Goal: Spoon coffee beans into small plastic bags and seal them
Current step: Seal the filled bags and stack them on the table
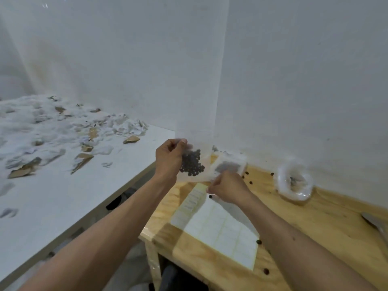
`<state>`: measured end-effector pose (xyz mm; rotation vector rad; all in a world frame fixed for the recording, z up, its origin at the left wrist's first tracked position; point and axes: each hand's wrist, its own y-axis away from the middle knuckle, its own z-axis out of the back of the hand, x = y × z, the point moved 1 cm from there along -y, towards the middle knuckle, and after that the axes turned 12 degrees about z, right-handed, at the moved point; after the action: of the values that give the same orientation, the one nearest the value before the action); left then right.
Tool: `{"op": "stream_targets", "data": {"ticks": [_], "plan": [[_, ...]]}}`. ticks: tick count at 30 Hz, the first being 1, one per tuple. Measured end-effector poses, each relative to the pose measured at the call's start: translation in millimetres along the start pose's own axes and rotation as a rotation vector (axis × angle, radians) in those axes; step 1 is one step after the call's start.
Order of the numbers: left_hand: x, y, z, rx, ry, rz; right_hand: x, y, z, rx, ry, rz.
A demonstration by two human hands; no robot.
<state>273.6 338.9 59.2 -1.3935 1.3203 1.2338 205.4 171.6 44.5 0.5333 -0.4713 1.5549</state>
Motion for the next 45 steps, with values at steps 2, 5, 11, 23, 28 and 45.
{"op": "stream_targets", "data": {"ticks": [2,5,11,23,28,45], "plan": [[3.3,0.5,7.3,-0.013,-0.006,0.000,2.0,-1.8,-7.7,-0.015,-0.026,-0.018],[7.0,-1.1,15.6,-0.025,-0.006,0.014,7.1,-3.4,-16.8,-0.049,-0.027,-0.044],[10.9,-6.6,23.0,-0.037,-0.005,0.050,12.9,-10.6,-25.0,-0.052,-0.020,-0.109],[9.0,-16.0,23.3,-0.069,-0.021,0.081,-5.4,-8.9,-2.9,-0.107,-0.154,0.054],[9.4,-8.6,-2.6,0.081,-0.045,0.064,-3.6,2.6,44.1,-0.355,-0.484,0.122],[14.7,55.5,-136.0,0.358,0.065,0.131,-52.8,33.0,102.7,-0.787,-0.456,0.139]]}}
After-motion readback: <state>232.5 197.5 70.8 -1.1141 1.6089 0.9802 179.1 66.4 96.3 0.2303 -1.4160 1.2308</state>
